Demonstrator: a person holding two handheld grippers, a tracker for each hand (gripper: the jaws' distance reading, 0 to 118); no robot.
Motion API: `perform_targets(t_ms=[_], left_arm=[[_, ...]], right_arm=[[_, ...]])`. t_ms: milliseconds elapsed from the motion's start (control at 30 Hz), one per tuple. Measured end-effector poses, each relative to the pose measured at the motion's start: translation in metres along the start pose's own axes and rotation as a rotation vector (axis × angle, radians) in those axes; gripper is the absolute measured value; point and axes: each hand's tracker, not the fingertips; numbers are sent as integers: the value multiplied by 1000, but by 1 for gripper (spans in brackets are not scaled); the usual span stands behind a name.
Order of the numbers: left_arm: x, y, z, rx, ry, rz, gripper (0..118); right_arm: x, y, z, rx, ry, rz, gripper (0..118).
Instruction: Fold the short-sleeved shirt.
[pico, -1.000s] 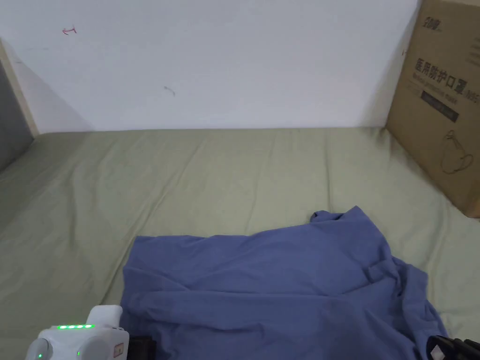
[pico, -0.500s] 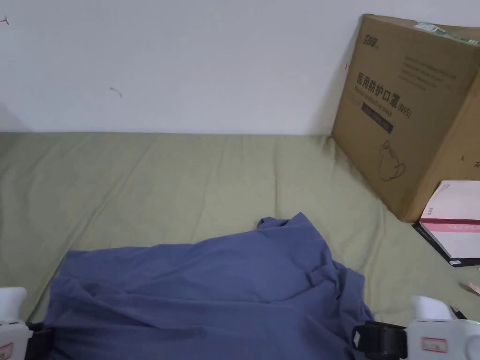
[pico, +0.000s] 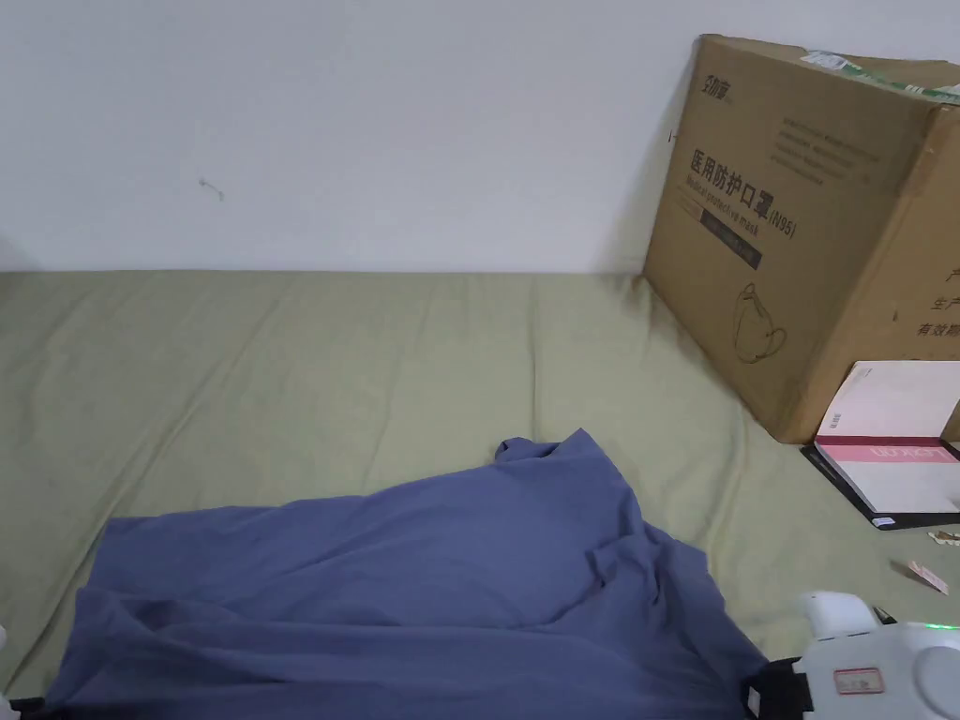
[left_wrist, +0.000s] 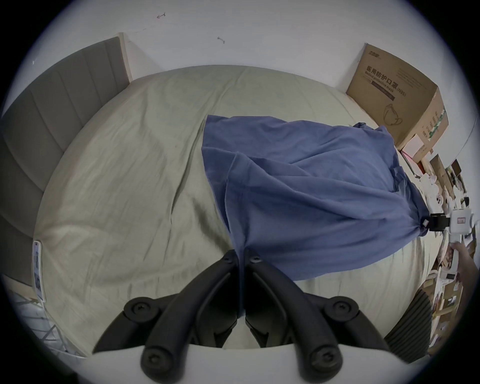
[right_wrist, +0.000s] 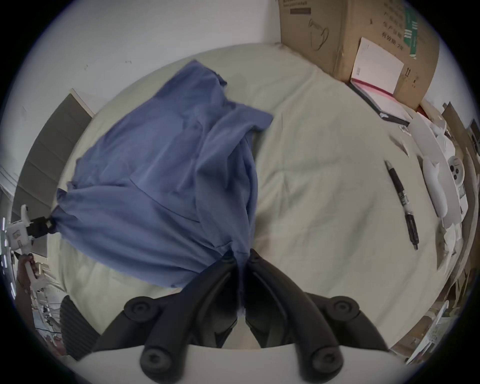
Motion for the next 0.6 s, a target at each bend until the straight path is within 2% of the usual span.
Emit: perform_targets(t_ms=[167, 333, 433, 533, 600], left_arm=[[-8, -22, 34, -18, -11, -33, 3], [-15, -73, 52, -111, -21, -63, 3], [-22, -100, 42, -141, -28, -59, 3], [-27, -108, 32, -168, -35, 15, 4], [-32, -108, 37, -159, -35, 33, 12]], right_arm=[[5, -31, 41, -20, 28, 27, 2], [8, -84, 57, -118, 60, 7, 2], [10, -107, 37, -158, 25, 20, 2], [10, -114, 20, -147, 15, -30, 2], [5, -112, 25, -131, -80, -77, 4]])
